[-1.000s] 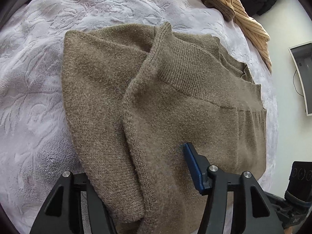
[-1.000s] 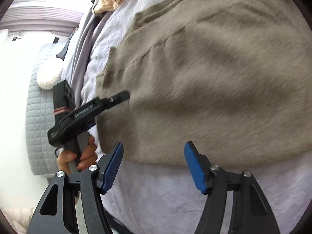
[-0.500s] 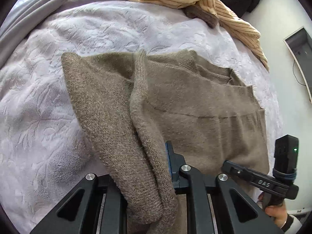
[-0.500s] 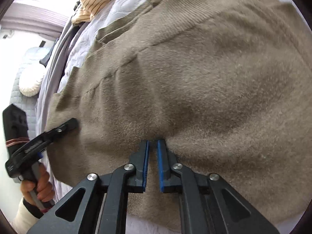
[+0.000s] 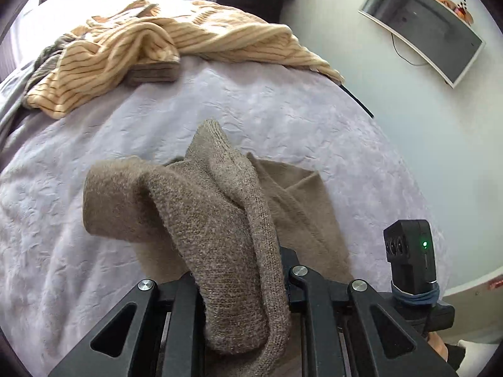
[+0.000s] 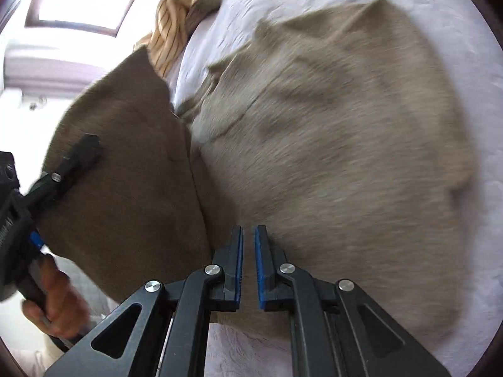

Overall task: Fold small clothes
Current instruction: 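Fold the lifted sweater side over the rest and open both grippers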

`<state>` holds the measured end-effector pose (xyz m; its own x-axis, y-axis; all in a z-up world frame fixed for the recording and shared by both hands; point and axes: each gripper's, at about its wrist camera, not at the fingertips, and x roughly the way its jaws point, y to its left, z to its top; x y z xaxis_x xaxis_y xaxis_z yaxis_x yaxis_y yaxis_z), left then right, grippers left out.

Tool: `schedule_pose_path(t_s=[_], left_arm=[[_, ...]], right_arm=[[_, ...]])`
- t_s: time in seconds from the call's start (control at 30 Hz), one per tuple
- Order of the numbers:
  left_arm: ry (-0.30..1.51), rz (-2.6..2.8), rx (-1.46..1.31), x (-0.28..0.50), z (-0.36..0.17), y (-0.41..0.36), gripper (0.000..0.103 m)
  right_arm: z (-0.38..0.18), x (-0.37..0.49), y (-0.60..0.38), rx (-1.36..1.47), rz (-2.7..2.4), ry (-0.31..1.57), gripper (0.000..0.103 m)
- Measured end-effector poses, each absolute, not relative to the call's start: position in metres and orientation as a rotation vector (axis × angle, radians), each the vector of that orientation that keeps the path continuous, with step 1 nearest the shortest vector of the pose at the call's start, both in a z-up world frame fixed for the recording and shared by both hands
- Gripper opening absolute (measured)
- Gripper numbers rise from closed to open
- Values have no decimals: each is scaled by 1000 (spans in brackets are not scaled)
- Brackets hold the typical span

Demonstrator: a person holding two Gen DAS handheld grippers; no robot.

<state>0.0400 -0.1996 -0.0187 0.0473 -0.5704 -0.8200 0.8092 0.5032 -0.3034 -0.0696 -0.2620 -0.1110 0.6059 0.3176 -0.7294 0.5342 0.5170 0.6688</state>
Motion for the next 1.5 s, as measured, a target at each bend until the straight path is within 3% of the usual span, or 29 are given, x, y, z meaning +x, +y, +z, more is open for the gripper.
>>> schedule_pose_path(t_s=[0.17, 0.3, 0.33, 0.37, 0.43, 0.53, 0.73, 0.8, 0.83, 1.0, 1.17, 1.4, 1.47, 1.5], left_arm=[[1166, -998, 341, 17, -66, -243, 19], [1154, -967, 353, 12, -66, -244, 19], [1152, -964, 359, 10, -64, -243, 27], [1151, -978, 350, 10, -60, -243, 46], [1124, -986, 323, 8, -55, -243, 65], [1110, -994, 313, 4, -45, -250, 65], [1071, -1025, 256, 2, -14, -236, 65], [1092, -1008, 267, 9, -11, -222, 81], [1103, -986, 274, 13, -11, -215, 95], [1118, -807, 303, 39, -27, -175, 97], [1216, -695, 285, 58, -61, -147, 97], [1200, -576, 274, 72, -85, -126, 97], [1220, -537, 272, 81, -96, -124, 97], [1234, -528, 254, 85, -100, -123, 97]], right_arm=[[-134, -104, -293, 1256, -147, 875, 12], [-148, -115, -303, 1384, -112, 808, 13], [-150, -115, -304, 1397, -105, 799, 15], [-151, -117, -306, 1411, -96, 788, 17], [-154, -118, -311, 1449, -79, 763, 26], [-156, -122, -313, 1496, -68, 728, 35], [-159, -136, -316, 1585, -54, 665, 41], [-164, -143, -318, 1653, -31, 594, 50], [-166, -147, -320, 1691, -20, 552, 54], [-166, -158, -325, 1791, 62, 404, 73], [-157, -134, -331, 1710, 84, 549, 73], [-109, -74, -325, 1260, 73, 882, 71], [-105, -63, -323, 1151, 19, 972, 54], [-107, -55, -325, 1089, -14, 1019, 17]])
